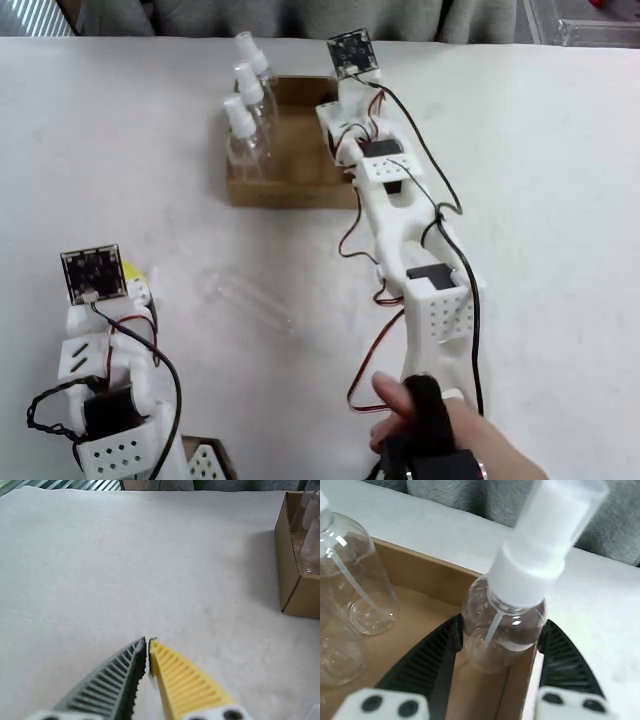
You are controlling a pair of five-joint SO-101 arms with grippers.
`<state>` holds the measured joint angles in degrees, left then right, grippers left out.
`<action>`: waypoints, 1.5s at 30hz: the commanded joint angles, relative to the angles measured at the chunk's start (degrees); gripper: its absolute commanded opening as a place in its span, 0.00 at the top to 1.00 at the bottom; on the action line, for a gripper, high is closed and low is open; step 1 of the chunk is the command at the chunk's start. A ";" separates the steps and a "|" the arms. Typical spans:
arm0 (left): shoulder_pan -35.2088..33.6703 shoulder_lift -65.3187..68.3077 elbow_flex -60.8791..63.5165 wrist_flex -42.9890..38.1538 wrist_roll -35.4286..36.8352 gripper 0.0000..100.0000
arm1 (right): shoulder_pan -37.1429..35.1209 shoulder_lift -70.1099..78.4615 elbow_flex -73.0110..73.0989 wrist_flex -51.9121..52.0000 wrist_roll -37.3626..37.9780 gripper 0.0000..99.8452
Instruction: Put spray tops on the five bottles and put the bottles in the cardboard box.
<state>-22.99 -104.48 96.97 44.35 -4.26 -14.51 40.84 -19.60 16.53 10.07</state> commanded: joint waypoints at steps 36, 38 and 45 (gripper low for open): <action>0.57 -0.31 0.00 0.00 -0.35 0.98 | -0.13 -14.64 -1.67 15.52 -3.69 0.69; 0.57 -0.31 0.00 0.00 -0.35 0.98 | 0.31 -16.57 -1.67 19.56 -3.69 0.69; 0.57 -0.31 0.00 0.00 -0.35 0.98 | 0.31 -24.84 -1.67 37.93 -3.69 0.69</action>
<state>-22.99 -104.48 96.97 44.35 -4.26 -14.59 22.55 -19.52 47.12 6.99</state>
